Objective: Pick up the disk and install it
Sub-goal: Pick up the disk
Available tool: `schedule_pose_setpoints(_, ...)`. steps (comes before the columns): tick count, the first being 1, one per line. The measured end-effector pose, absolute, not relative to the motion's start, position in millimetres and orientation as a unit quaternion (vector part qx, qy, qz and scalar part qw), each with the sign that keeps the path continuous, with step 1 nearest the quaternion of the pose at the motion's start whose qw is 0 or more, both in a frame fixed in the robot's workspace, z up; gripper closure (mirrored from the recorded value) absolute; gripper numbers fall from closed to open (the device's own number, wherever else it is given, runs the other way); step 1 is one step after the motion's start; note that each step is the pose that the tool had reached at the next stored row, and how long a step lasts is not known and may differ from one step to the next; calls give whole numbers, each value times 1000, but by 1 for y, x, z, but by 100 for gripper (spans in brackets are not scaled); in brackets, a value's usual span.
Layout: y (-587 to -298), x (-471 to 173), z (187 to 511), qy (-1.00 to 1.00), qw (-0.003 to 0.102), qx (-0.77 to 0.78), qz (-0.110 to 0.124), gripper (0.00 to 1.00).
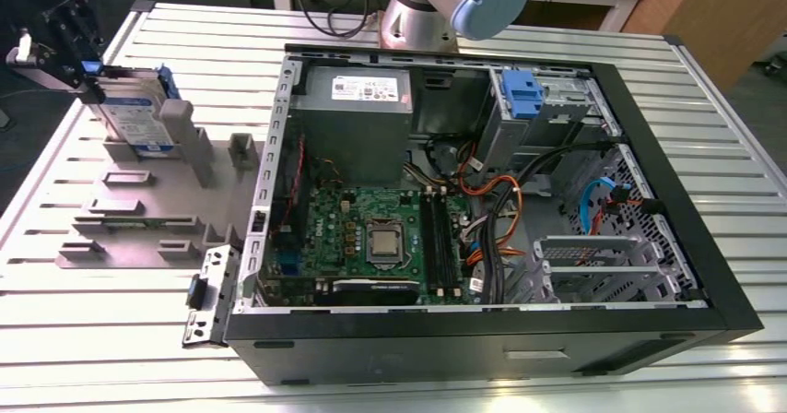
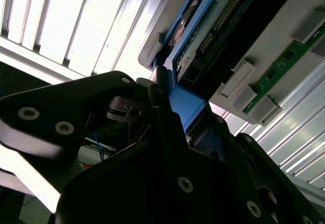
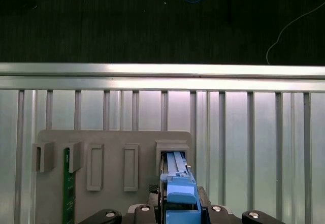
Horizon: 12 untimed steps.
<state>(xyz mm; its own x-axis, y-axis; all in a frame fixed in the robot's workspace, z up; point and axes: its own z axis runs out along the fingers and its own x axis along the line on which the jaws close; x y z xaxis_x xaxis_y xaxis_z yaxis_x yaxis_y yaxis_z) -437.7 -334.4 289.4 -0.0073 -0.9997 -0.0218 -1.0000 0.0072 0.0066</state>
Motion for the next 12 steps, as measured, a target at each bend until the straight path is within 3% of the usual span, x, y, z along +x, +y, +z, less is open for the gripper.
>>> schedule_pose_setpoints(12,-334,-438,290,710,5,-704,10,64)
